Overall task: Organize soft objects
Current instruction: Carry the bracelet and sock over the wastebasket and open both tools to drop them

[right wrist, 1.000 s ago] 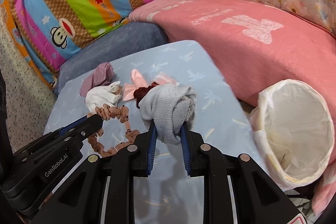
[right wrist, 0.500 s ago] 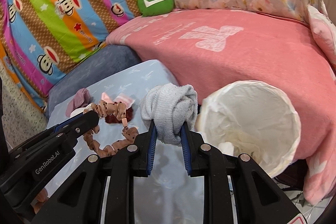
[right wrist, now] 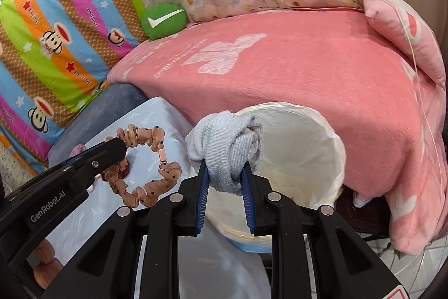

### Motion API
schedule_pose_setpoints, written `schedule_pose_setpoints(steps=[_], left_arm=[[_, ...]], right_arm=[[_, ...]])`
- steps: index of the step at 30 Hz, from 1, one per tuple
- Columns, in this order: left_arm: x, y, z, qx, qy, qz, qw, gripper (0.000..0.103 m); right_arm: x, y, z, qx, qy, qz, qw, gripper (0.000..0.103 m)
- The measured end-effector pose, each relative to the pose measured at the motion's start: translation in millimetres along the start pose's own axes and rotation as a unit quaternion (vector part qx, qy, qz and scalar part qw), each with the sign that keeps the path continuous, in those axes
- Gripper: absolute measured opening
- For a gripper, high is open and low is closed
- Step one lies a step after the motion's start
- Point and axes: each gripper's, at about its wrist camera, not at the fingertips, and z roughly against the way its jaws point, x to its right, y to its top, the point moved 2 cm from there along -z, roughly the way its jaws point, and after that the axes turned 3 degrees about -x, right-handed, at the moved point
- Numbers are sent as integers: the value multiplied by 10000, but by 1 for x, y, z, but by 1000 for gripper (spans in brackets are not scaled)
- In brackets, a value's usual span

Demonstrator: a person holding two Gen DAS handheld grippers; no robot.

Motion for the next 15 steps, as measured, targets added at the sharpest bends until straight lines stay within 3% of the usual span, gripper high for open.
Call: schedule_pose_setpoints(steps=[13,15], left_arm=[[32,5,-33,-320,-315,-274,9986,19],[29,5,-36,-351,-253,-206,9989,40]], right_arm=[[38,2,-13,-38,-185,-349,9992,22],[37,2,-14,-47,-201,-352,9992,22]])
